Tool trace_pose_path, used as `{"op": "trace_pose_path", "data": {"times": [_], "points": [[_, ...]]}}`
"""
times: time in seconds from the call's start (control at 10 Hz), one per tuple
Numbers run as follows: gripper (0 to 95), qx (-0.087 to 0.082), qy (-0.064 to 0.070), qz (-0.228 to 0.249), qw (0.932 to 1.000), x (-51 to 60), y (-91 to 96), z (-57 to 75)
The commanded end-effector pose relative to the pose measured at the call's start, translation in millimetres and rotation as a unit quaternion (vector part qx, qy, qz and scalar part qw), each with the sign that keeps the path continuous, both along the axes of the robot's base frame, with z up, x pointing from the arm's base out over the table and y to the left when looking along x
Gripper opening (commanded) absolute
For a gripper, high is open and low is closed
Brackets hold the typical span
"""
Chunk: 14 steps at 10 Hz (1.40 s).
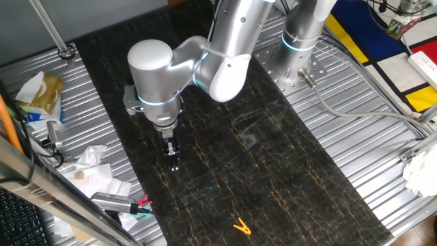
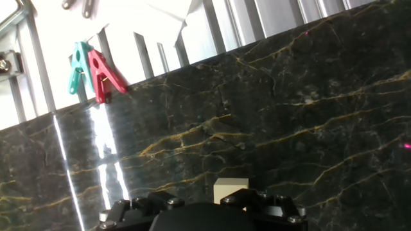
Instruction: Use the gripper to push the small block from left to right
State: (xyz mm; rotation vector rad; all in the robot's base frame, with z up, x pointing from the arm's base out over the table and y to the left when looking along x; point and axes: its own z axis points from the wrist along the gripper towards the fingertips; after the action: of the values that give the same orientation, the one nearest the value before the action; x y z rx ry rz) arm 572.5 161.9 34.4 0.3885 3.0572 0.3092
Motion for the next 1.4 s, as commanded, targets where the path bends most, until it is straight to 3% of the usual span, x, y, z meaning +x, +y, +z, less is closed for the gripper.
{"op": "trace_pose_path", "data": {"times": [0.1, 1.1, 1.4], "points": [[76.0, -0.001, -0.007, 0.005, 1.0, -2.4, -3.8, -3.2], [76.0, 0.017, -0.018, -0.009, 0.9996, -0.3, 1.5, 0.0], [76.0, 0.014, -0.017, -0.009, 0.9997, 0.8, 4.3, 1.8]]}}
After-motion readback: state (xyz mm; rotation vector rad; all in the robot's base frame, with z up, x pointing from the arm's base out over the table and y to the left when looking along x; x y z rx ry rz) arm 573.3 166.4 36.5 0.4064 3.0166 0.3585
